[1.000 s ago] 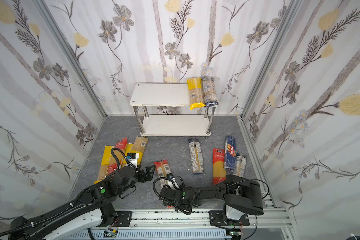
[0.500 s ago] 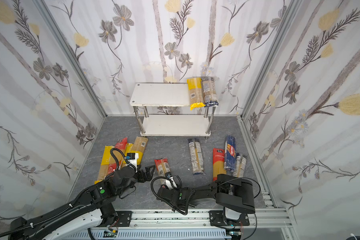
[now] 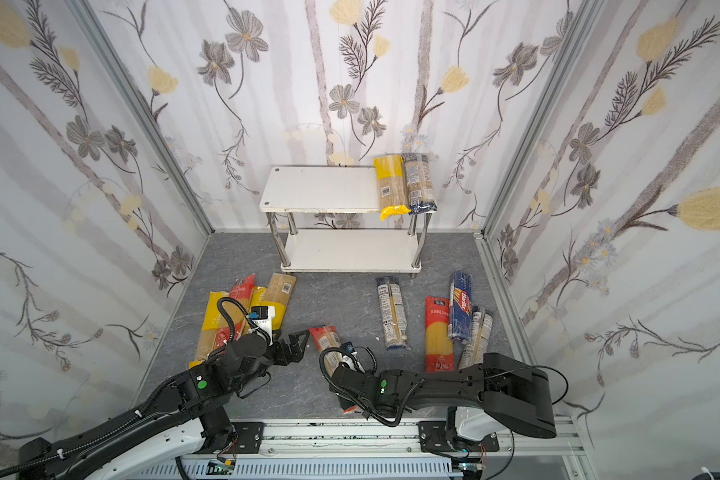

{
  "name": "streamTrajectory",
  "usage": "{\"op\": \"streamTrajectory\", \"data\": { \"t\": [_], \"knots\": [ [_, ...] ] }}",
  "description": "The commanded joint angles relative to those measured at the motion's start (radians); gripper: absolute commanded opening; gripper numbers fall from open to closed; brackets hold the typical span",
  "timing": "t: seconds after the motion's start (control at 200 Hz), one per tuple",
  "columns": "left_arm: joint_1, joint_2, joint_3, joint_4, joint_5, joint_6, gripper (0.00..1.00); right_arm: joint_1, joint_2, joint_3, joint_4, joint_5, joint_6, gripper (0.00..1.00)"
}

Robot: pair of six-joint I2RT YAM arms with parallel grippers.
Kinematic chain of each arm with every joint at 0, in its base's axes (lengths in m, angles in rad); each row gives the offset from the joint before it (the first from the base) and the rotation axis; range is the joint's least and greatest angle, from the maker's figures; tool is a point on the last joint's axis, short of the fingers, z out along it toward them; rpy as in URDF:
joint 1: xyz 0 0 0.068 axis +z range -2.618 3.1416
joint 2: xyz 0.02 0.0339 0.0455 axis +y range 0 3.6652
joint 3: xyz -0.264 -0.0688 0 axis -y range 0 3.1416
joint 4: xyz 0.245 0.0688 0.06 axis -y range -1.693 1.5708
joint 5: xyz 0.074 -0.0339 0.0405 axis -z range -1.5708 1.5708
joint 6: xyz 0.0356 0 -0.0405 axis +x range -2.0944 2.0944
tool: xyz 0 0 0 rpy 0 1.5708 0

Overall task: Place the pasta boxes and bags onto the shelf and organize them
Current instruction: 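Close the right gripper around the red-topped spaghetti bag, then lift the red-topped bag with the right gripper up to the top shelf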

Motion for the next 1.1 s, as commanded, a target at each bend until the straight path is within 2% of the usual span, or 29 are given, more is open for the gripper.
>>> {"op": "streamTrajectory", "data": {
  "t": [0.0, 0.305, 0.53, 0.809, 1.094],
  "knots": [
    [0.001, -0.005, 0.003, 0.000, -0.033, -0.001, 1.00, -0.025, -0.091, 0.009, 0.000, 0.057, -0.036, 0.15],
    [0.003, 0.036, 0.035, 0.000, -0.056, 0.021, 1.00, -0.119, -0.380, 0.119, -0.225, 0.192, -0.169, 0.16],
    [0.002, 0.096, 0.080, 0.002, -0.062, 0.044, 1.00, -0.211, -0.433, 0.392, -0.348, 0.270, -0.332, 0.17],
    [0.002, 0.149, 0.210, 0.002, -0.047, 0.110, 1.00, -0.395, -0.275, 0.767, -0.379, 0.230, -0.550, 0.18],
    [0.007, 0.327, 0.533, -0.003, -0.048, 0.296, 1.00, -0.585, 0.040, 1.212, -0.400, 0.139, -0.675, 0.19]
  ]
}}
